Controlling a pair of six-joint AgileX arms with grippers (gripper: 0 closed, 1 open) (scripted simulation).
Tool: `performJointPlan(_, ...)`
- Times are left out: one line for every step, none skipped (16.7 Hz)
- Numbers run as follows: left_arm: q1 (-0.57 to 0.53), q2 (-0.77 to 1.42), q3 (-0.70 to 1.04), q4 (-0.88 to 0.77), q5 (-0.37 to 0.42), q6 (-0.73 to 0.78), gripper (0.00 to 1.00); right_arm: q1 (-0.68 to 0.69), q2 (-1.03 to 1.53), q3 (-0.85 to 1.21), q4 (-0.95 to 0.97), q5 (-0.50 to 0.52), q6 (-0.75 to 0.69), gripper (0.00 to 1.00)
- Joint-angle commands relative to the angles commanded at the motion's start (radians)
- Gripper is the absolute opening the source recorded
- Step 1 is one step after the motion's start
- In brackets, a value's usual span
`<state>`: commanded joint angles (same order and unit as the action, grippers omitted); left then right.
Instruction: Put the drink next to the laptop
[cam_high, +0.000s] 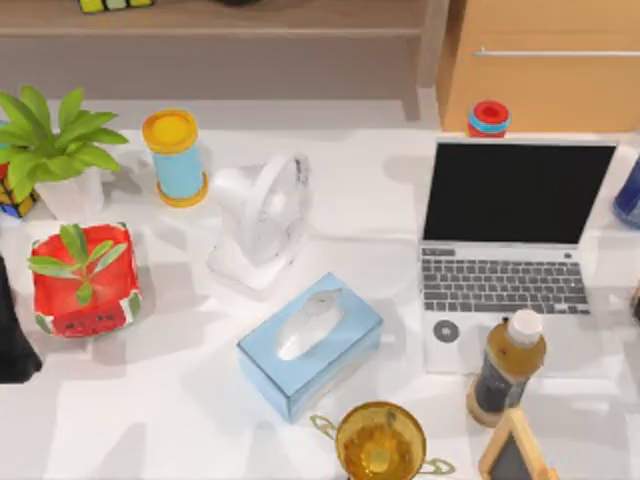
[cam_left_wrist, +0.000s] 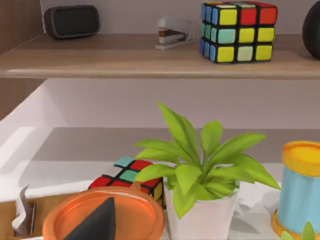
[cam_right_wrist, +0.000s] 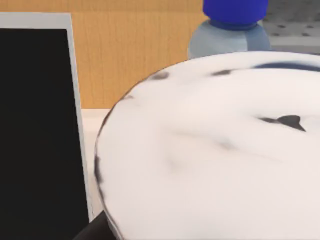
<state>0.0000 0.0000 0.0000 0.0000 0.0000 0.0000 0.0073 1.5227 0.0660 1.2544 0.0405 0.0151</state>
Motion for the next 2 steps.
performJointPlan(0.0,0.0,0.0,0.0,0.0,0.0,1.0,0.0,0.0,0.0,0.0,0.0,0.0,1.0)
performJointPlan(0.0,0.0,0.0,0.0,0.0,0.0,1.0,0.0,0.0,0.0,0.0,0.0,0.0,1.0)
